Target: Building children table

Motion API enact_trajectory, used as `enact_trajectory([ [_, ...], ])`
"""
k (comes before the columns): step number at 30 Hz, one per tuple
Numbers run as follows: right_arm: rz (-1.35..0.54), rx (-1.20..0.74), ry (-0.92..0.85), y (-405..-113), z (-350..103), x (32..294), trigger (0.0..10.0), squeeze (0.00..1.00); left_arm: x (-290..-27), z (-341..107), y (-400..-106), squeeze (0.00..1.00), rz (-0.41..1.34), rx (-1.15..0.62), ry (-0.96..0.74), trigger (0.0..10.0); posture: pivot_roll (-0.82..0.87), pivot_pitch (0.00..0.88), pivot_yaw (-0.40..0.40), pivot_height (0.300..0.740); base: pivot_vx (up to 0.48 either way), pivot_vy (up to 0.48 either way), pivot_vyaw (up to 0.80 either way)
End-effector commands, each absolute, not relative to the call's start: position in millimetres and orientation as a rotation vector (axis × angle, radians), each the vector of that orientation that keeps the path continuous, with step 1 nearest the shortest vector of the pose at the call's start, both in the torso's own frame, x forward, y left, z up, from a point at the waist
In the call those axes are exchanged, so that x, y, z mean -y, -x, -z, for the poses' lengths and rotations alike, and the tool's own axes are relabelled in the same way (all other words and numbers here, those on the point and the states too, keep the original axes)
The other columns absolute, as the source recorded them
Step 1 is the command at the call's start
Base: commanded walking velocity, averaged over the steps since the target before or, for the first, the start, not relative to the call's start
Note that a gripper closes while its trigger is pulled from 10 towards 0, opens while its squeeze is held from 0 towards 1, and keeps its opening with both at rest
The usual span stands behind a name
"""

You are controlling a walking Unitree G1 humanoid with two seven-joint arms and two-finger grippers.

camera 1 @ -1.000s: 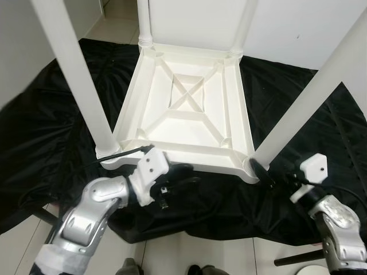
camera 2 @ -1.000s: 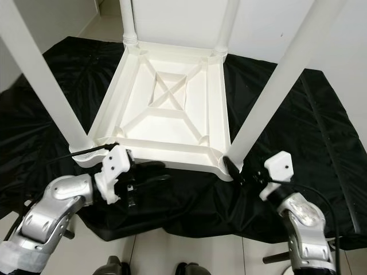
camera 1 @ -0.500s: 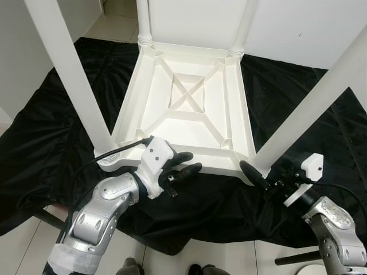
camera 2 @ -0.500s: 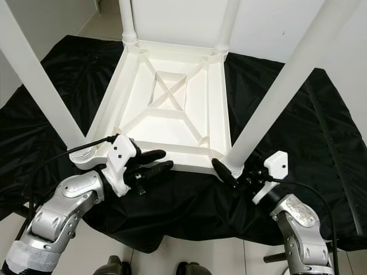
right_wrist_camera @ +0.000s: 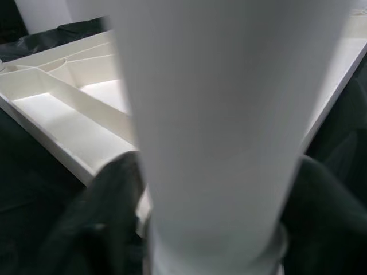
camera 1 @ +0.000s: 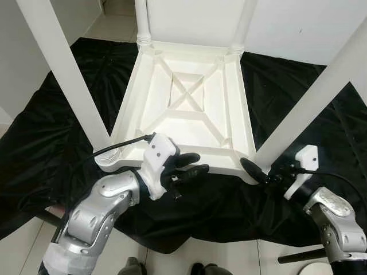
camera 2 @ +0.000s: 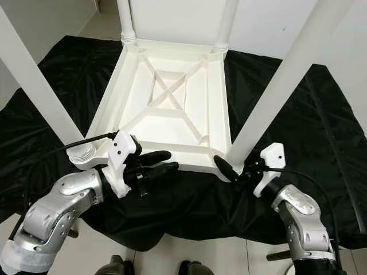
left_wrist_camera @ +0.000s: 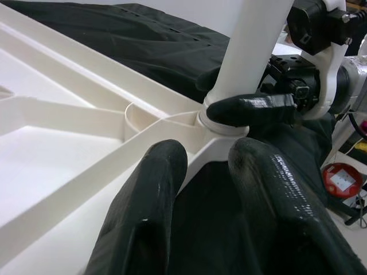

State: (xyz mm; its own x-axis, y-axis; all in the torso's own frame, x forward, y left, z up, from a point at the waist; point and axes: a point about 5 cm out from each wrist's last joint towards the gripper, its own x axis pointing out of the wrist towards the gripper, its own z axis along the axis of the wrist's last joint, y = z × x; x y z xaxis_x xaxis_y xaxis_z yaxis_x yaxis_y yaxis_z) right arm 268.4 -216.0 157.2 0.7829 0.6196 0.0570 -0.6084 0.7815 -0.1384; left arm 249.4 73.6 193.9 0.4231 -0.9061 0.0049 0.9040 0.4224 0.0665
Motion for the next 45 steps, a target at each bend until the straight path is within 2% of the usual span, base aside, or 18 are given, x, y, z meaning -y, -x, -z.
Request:
enact_trajectory([
  [1, -0.702, 0.065, 0.116, -268, -151, 213, 0.0, 0.0, -68, -192, -246, 0.0, 1.165, 0.03, -0.065, 10.0, -0.01, 0.161, 0.007, 0.74, 0.0, 0.0, 0.0],
  [5, -0.699, 0.065, 0.121, -270, -150, 211, 0.0, 0.0, -65, -186, -247, 0.0, 1.139, 0.02, -0.12, 10.0, 0.0, 0.157, 0.003, 0.74, 0.0, 0.0, 0.0],
  [9, -0.647, 0.078, 0.12, -276, -150, 211, 0.0, 0.0, -65, -181, -257, 0.0, 1.037, -0.032, -0.145, 10.0, 0.0, 0.146, 0.005, 0.74, 0.0, 0.0, 0.0],
  [10, -0.626, 0.079, 0.119, -277, -149, 211, 10.0, 0.0, -65, -180, -257, 0.0, 1.033, -0.034, -0.147, 10.0, 0.0, 0.141, 0.007, 0.74, 0.0, 0.0, 0.0],
  [17, -0.523, 0.077, 0.1, -277, -145, 202, 10.0, 0.0, -63, -179, -260, 0.0, 1.009, -0.03, -0.151, 10.0, 0.0, 0.129, 0.005, 0.74, 0.0, 0.0, 0.0],
  [22, -0.394, 0.04, 0.091, -271, -133, 183, 10.0, 0.0, -61, -180, -263, 0.0, 0.986, -0.021, -0.158, 10.0, -0.01, 0.118, 0.011, 0.74, 0.0, 0.0, 0.0],
  [27, -0.188, 0.047, 0.069, -261, -124, 161, 10.0, 0.0, -60, -180, -268, 0.0, 0.962, -0.019, -0.168, 10.0, -0.02, 0.107, 0.021, 0.74, 0.0, 0.0, 0.0],
  [29, 0.034, 0.046, -0.003, -259, -118, 150, 10.0, 0.0, -60, -180, -272, 0.0, 0.944, -0.017, -0.168, 10.0, -0.02, 0.105, 0.021, 0.74, 0.0, 0.0, 0.0],
  [31, 0.158, 0.039, -0.049, -258, -115, 144, 10.0, 0.0, -60, -181, -274, 0.0, 0.933, -0.013, -0.167, 10.0, -0.02, 0.106, 0.021, 0.74, 0.0, 0.0, 0.0],
  [40, 0.134, 0.063, -0.065, -259, -123, 132, 10.0, 0.0, -65, -181, -275, 0.0, 0.89, -0.012, -0.168, 10.0, -0.01, 0.122, 0.014, 0.74, 0.0, 0.0, 0.0],
  [41, 0.115, 0.073, -0.054, -258, -125, 133, 10.0, 0.1, -67, -180, -275, 0.0, 0.883, -0.014, -0.166, 10.0, 0.0, 0.126, 0.011, 0.74, 0.0, 0.0, 0.0],
  [42, 0.115, 0.073, -0.054, -258, -125, 133, 10.0, 0.1, -67, -180, -275, 0.0, 0.883, -0.014, -0.166, 10.0, 0.0, 0.126, 0.011, 0.74, 0.0, 0.0, 0.0],
  [43, 0.098, 0.089, -0.062, -257, -127, 135, 10.0, 1.0, -68, -180, -275, 0.0, 0.876, -0.013, -0.171, 10.0, 0.0, 0.126, 0.009, 0.74, 0.0, 0.0, 0.0],
  [45, 0.098, 0.089, -0.062, -257, -127, 135, 10.0, 1.0, -68, -180, -275, 0.0, 0.876, -0.013, -0.171, 10.0, 0.0, 0.126, 0.009, 0.74, 0.0, 0.0, 0.0],
])
